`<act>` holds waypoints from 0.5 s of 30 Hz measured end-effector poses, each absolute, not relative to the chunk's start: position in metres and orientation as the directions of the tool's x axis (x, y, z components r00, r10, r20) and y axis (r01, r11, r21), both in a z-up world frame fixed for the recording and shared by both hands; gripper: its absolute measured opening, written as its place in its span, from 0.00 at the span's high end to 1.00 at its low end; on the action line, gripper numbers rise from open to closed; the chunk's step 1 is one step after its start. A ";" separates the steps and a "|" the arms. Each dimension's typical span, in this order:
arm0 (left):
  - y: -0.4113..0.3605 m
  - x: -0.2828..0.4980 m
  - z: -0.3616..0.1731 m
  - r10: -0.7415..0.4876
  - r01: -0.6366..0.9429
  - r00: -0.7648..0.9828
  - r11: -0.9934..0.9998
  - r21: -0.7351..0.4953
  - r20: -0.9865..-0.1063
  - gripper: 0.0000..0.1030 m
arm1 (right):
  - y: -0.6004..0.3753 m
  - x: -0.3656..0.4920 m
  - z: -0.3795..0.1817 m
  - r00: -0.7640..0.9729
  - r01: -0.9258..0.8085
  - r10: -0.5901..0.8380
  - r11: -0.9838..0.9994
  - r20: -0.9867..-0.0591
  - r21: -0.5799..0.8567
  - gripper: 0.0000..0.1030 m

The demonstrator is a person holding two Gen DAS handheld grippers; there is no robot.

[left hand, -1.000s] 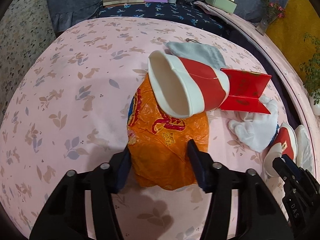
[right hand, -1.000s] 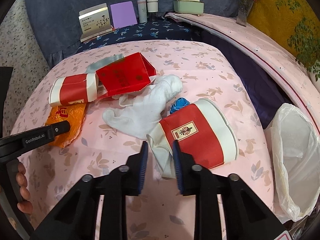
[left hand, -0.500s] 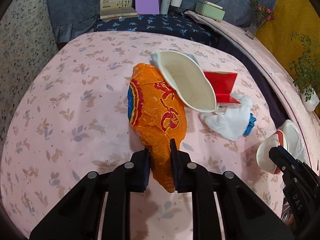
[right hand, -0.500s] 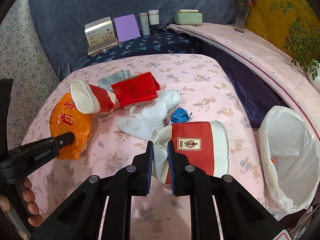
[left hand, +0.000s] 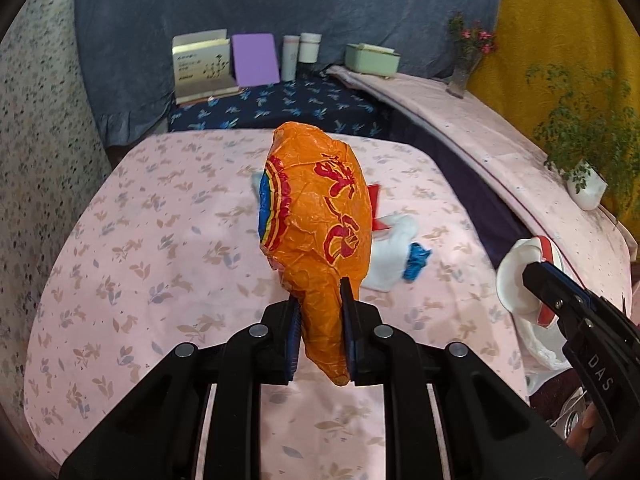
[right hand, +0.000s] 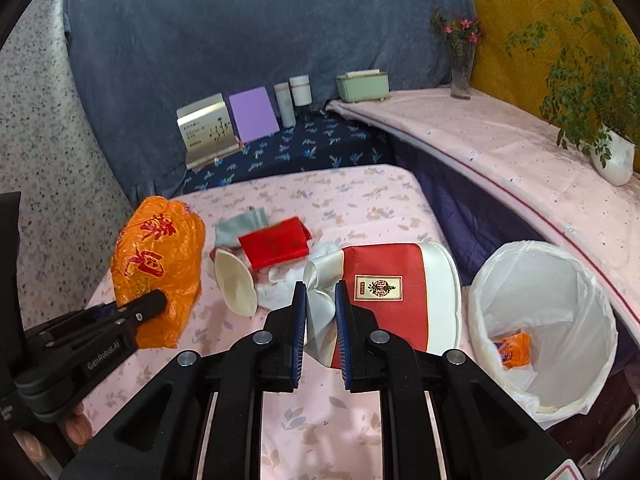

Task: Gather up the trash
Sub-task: 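Lift the orange bag with the left gripper while the right gripper grasps a red-and-white paper cup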

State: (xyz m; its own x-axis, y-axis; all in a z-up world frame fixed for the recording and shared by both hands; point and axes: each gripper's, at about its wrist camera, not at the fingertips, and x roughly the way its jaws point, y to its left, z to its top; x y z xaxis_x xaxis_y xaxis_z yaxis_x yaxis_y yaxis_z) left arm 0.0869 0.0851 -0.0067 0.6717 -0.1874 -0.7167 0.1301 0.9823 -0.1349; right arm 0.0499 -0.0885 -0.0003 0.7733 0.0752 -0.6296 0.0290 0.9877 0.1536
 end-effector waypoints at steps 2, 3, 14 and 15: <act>0.073 0.082 0.001 -0.199 0.153 0.679 0.980 -0.128 -0.706 0.84 | -0.096 0.044 0.008 0.788 0.037 0.069 0.987 -0.612 0.158 0.87; 0.067 0.080 0.004 -0.206 0.166 0.681 0.978 -0.126 -0.703 0.84 | -0.100 0.040 0.012 0.795 0.041 0.065 0.986 -0.603 0.160 0.87; -0.014 0.064 0.029 -0.288 0.319 0.686 0.944 -0.079 -0.669 0.84 | -0.161 0.005 0.041 0.842 0.135 -0.019 0.975 -0.540 0.176 0.87; -0.022 0.063 0.029 -0.296 0.334 0.683 0.940 -0.075 -0.668 0.84 | -0.169 0.002 0.043 0.844 0.149 -0.031 0.973 -0.535 0.179 0.87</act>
